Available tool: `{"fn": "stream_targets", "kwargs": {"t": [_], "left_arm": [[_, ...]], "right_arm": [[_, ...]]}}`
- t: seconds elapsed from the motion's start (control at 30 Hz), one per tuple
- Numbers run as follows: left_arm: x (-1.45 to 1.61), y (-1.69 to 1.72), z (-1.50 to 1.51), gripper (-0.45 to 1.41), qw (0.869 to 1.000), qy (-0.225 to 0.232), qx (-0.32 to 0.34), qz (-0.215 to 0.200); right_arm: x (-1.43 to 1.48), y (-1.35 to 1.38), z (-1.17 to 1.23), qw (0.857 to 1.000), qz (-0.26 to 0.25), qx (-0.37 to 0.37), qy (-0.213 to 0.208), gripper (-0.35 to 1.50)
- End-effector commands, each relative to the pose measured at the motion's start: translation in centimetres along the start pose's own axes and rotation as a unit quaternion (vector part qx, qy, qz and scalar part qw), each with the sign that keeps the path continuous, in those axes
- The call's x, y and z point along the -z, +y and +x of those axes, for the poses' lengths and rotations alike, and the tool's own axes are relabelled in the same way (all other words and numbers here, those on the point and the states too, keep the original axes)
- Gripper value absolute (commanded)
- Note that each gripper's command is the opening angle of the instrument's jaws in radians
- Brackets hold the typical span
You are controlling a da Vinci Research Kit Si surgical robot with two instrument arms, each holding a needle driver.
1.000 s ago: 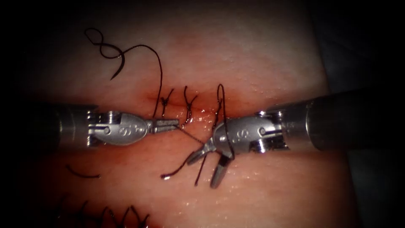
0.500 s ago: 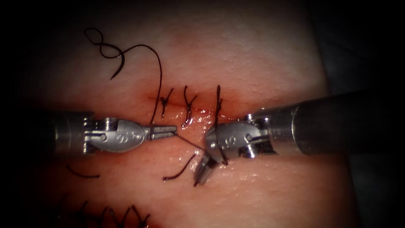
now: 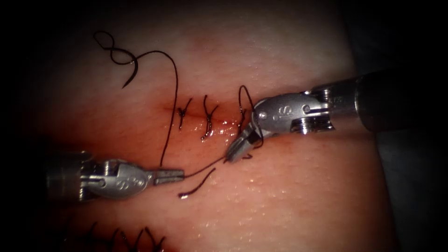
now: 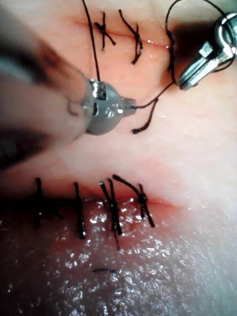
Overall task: Wound Closure
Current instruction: Tie the knot by moving the right needle driver up and the left needle driver down.
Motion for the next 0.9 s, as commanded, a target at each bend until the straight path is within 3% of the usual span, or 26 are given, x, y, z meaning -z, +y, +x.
{"fn": "stream_targets", "kwargs": {"t": [0.03, 0.37, 0.63, 0.9], "left_arm": [[-0.04, 0.05, 0.0, -0.45, 1.0, -0.001, -0.002, -0.003], [0.4, 0.62, 0.09, -0.45, 0.997, -0.02, -0.033, -0.072], [0.78, 0.86, 0.11, -0.45, 0.991, 0.001, -0.051, -0.121], [1.18, 1.18, 0.15, -0.45, 0.977, 0.034, -0.068, -0.2]], "right_arm": [[0.03, 0.1, -0.07, 1.0, -0.012, -0.008, 0.012, -0.35], [0.37, 0.38, -0.27, 0.994, -0.084, -0.047, 0.045, -0.35], [0.53, 0.52, -0.39, 0.99, -0.112, -0.062, 0.051, -0.35], [0.56, 0.56, -0.43, 0.987, -0.131, -0.074, 0.059, -0.35]]}}
